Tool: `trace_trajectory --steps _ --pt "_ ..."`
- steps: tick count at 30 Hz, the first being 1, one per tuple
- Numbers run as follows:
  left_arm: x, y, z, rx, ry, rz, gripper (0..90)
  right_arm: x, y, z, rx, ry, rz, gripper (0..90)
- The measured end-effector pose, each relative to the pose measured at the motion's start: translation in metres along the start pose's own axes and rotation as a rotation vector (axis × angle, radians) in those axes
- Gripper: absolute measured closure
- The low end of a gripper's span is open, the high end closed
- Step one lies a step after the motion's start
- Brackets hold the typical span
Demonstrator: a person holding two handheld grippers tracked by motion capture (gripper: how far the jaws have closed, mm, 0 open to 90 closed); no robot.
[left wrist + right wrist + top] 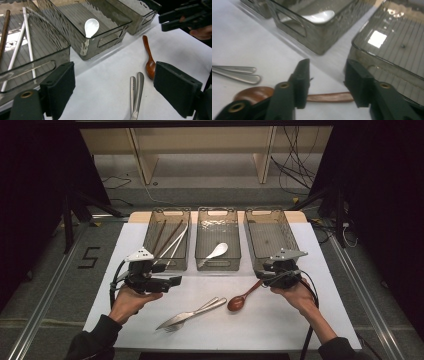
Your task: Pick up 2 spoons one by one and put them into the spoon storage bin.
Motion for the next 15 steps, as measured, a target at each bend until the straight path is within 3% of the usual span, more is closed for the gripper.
trace_trajectory --steps 4,9,15 --pt "-0.001 0.008 0.002 0.001 -0.02 -0.022 17.0 -0.005 0.003 -0.013 0.045 0.0 0.006 71.8" --pt "0.0 0.014 0.007 -0.014 -0.013 0.0 16.2 -0.009 0.008 -0.03 0.108 0.004 0.031 82.4" --pt "0.006 0.023 0.013 -0.027 -0.027 -0.003 16.3 -0.012 0.014 -0.044 0.159 0.003 0.043 87.9"
Point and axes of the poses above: each handheld gripper's, and its own axes: z roughly backward along the jaws, y roughly out of its underside, x roughly to its left, the point moved 4 cm from there along -z, roughly forward along the jaws, and after that the axes turned 8 degrees about z, right-handed, at the moved point
